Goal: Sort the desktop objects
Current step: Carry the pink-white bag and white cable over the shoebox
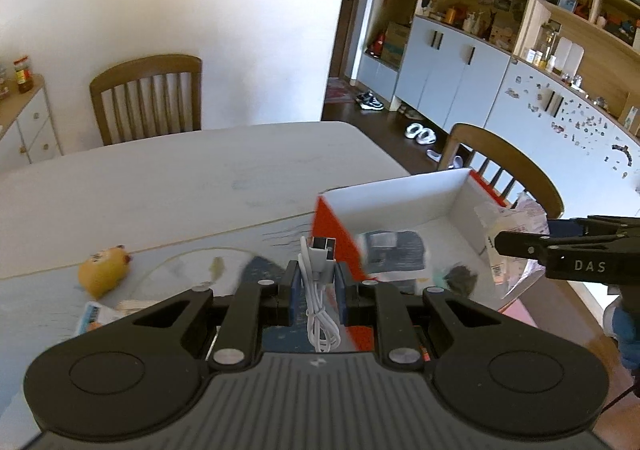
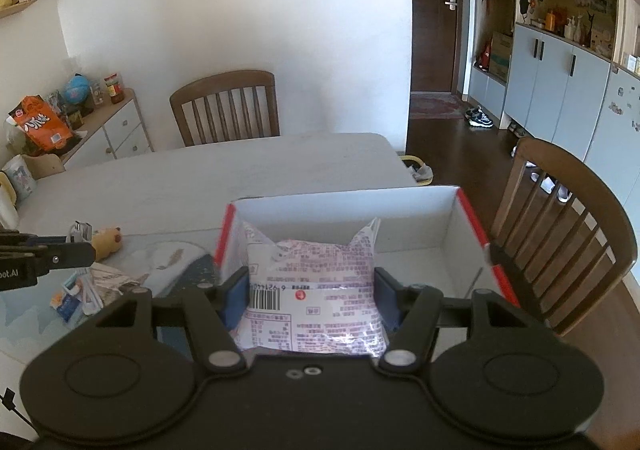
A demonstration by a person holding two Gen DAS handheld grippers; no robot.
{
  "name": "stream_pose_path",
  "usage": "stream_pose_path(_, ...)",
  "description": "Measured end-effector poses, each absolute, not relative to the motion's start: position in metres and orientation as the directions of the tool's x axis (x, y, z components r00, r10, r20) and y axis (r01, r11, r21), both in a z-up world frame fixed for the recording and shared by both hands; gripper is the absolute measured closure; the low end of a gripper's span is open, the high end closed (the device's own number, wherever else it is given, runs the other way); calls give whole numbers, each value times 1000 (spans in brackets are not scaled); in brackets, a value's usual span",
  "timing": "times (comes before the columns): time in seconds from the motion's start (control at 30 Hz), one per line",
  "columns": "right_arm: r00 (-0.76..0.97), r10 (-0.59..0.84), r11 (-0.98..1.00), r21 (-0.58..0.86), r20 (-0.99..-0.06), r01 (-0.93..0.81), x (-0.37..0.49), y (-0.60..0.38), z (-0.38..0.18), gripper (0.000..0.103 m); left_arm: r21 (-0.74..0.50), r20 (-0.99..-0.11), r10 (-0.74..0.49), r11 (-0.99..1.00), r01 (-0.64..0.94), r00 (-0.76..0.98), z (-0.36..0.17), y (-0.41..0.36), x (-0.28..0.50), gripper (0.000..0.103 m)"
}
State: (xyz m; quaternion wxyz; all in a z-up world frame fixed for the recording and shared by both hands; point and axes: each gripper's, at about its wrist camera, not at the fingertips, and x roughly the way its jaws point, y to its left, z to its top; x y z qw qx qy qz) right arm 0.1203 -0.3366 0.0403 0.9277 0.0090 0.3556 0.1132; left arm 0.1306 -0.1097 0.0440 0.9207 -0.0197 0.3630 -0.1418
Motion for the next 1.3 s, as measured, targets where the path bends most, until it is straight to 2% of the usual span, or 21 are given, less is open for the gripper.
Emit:
stream_pose_path(0.37, 713, 194, 978, 80, -674, -191, 137, -387, 35, 40, -129, -673, -321, 938, 321, 667, 42, -178, 151, 86)
stream_pose_path(0.7, 677, 209, 972, 74, -706, -223, 161, -399, 16, 40, -115, -726, -350, 910, 397, 592, 11, -227, 176, 86)
stream_pose_path(1.3, 626, 184, 955, -12, -758, -295, 210, -385, -21, 40, -38, -821, -293, 885, 465, 490, -40, -261, 201, 86)
